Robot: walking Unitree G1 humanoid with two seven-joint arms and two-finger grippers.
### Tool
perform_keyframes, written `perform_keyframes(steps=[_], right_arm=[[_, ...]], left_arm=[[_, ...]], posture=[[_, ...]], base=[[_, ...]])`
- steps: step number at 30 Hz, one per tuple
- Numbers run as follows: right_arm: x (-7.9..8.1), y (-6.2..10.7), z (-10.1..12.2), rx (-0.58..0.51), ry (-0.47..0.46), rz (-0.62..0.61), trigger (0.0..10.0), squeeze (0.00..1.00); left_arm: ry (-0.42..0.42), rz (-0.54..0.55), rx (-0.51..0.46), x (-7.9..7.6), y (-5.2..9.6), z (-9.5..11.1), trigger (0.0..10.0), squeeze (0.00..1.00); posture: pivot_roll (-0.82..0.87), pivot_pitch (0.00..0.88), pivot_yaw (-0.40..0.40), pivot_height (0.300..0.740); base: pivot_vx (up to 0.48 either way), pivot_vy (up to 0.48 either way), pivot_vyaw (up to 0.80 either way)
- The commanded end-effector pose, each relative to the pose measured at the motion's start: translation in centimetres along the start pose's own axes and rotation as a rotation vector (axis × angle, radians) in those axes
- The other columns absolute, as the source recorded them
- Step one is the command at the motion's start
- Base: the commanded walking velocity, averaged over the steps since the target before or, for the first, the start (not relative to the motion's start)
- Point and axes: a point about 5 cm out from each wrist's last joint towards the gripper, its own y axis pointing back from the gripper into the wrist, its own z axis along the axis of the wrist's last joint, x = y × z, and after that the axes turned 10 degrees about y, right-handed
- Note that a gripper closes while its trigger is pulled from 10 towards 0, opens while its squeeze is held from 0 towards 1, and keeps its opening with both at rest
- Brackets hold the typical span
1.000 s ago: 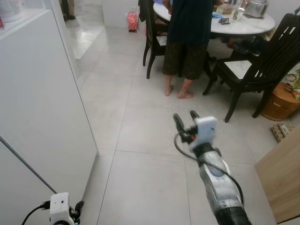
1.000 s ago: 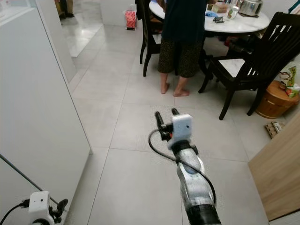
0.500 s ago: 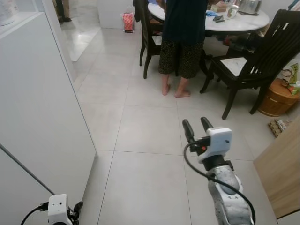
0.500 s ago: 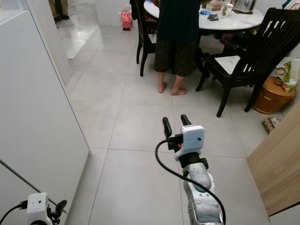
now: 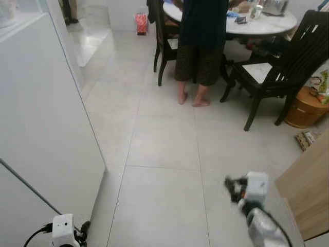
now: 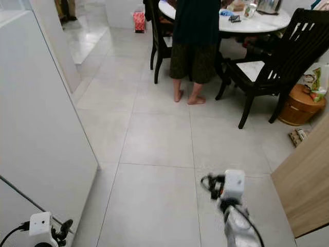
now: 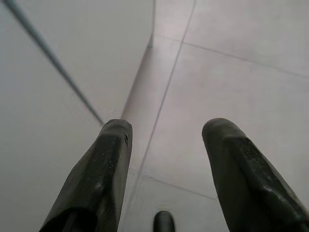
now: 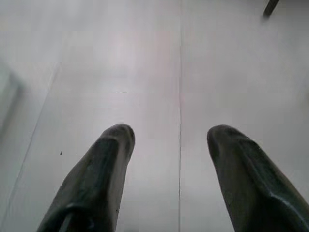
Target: Restocking fridge
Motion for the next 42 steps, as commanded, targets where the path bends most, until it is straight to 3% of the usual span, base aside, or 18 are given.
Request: perform_keyframes(steps=[1,3,4,6,7,10,12,13,15,20,27,29,32,33,35,37,40,42], right_arm=[[0.4,0.4,-2.3,0.125,0.031,0.006,10.0,0.0],[1.5,1.6,-5.8,0.286,0.042,0.039,10.0,0.0],[1.5,1.6,-5.8,0.286,0.042,0.039,10.0,0.0],[2.3,2.5,-7.7,0.364,0.04,0.063,10.0,0.0],[2.3,2.5,-7.7,0.364,0.04,0.063,10.0,0.0],[3.0,2.9,-8.6,0.394,0.013,0.085,10.0,0.0],[3.1,2.8,-8.6,0.398,0.012,0.091,10.0,0.0],[3.1,2.8,-8.6,0.398,0.012,0.091,10.0,0.0],[3.0,2.8,-8.6,0.403,-0.006,0.079,10.0,0.0],[2.4,2.8,-8.6,0.411,-0.009,0.07,10.0,0.0],[2.1,2.9,-8.8,0.428,-0.019,0.058,10.0,0.0],[2.3,2.9,-8.7,0.416,-0.024,0.062,10.0,0.0],[2.7,2.7,-8.5,0.409,-0.038,0.065,10.0,0.0],[2.8,2.5,-8.2,0.403,-0.046,0.065,10.0,0.0],[2.8,2.5,-8.2,0.402,-0.048,0.066,10.0,0.0],[3.0,2.4,-8.0,0.397,-0.048,0.068,10.0,0.0],[3.0,2.5,-8.3,0.398,-0.051,0.067,10.0,0.0],[3.1,2.6,-8.3,0.397,-0.056,0.066,10.0,0.0]], left_arm=[[0.009,-0.019,-0.071,-0.4,-0.3,1.2,10.0,0.0],[-0.012,-0.082,-0.199,-1.7,-0.9,3.7,10.0,0.0],[-0.012,-0.082,-0.199,-1.7,-0.9,3.7,10.0,0.0],[-0.055,-0.168,-0.343,-3.6,-0.8,6.8,10.0,0.0],[-0.055,-0.168,-0.343,-3.6,-0.8,6.8,10.0,0.0],[-0.147,-0.355,-0.494,-7.7,0.7,10.2,10.0,0.0],[-0.174,-0.486,-0.535,-9.9,1.8,11.5,10.0,0.0],[-0.174,-0.486,-0.535,-9.9,1.8,11.5,10.0,0.0],[-0.231,-0.636,-0.555,-12.2,3.3,12.4,10.0,0.0],[-0.283,-0.713,-0.576,-13.4,5.2,13.4,10.0,0.0],[-0.322,-0.689,-0.491,-12.4,6.7,12.5,10.0,0.0],[-0.323,-0.657,-0.465,-12.1,6.0,12.2,10.0,0.0],[-0.248,-0.485,-0.425,-10.1,3.3,11.8,10.0,0.0],[-0.228,-0.417,-0.364,-9.0,2.0,10.9,10.0,0.0],[-0.226,-0.399,-0.342,-8.6,1.7,10.6,10.0,0.0],[-0.242,-0.332,-0.209,-6.8,0.5,8.2,10.0,0.0],[-0.161,-0.251,-0.101,-4.6,-0.3,6.0,10.0,0.0],[-0.173,-0.193,-0.025,-3.3,-0.8,4.5,10.0,0.0]], posture=[[-0.1,0.0,-0.052,0.74],[-0.09,0.0,-0.06,0.74],[-0.09,0.0,-0.06,0.74],[-0.07,0.0,-0.069,0.74],[-0.07,0.0,-0.069,0.74],[-0.08,0.0,-0.067,0.74],[-0.09,0.0,-0.065,0.74],[-0.09,0.0,-0.065,0.74],[-0.09,0.0,-0.066,0.74],[-0.09,0.0,-0.064,0.74],[-0.08,0.0,-0.063,0.74],[-0.07,0.0,-0.062,0.74],[-0.07,0.0,-0.063,0.74],[-0.08,0.0,-0.064,0.74],[-0.08,0.0,-0.064,0.74],[-0.09,0.0,-0.055,0.74],[-0.09,0.0,-0.05,0.74],[-0.1,0.0,-0.048,0.74]], base=[[0.0,0.0,0.0],[0.0,0.0,0.0],[0.0,0.0,0.0],[0.0,0.0,0.0],[0.0,0.0,0.0],[0.0,0.0,0.0],[0.0,0.0,0.0],[0.0,0.0,0.0],[0.0,0.0,0.0],[0.0,0.0,0.0],[0.0,0.0,0.0],[0.0,0.0,0.0],[0.0,0.0,0.0],[0.0,0.0,0.0],[0.0,0.0,0.0],[0.0,0.0,0.0],[0.0,0.0,0.0],[0.0,0.0,0.0]])
